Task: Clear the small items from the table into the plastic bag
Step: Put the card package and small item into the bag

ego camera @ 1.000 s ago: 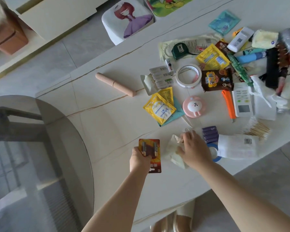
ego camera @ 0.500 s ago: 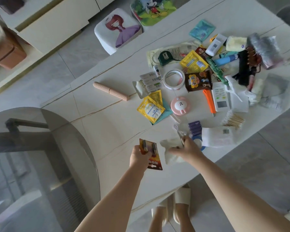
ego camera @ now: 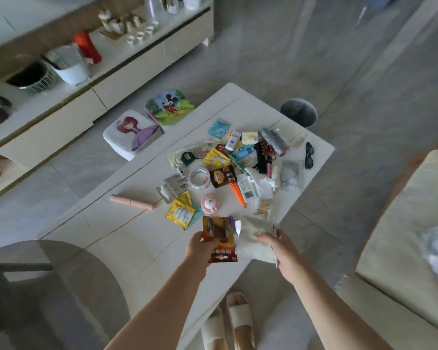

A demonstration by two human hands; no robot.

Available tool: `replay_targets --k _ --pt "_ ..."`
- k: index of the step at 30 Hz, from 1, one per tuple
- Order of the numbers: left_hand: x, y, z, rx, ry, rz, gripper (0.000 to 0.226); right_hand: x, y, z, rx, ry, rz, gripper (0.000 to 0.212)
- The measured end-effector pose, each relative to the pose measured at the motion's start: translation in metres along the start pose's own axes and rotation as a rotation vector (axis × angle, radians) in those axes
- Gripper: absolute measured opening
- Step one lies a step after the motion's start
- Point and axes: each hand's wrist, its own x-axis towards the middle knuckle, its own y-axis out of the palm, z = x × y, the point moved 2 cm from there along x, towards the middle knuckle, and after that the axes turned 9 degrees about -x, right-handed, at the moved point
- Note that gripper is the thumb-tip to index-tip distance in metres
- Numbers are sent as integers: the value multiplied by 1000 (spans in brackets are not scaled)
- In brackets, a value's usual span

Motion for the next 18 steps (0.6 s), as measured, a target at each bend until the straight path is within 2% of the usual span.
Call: replay_targets --k 4,7,11,18 --pt "-49 39 -17 -4 -11 212 30 -57 -42 11 247 -56 1 29" --pt "-82 71 -26 27 0 359 33 -89 -77 14 354 -131 -34 38" --pt "-119 117 -33 62 26 485 30 -118 -126 17 477 -153 -143 31" --pt "-175 201 -34 176 83 655 38 -145 -220 13 567 -168 -295 37"
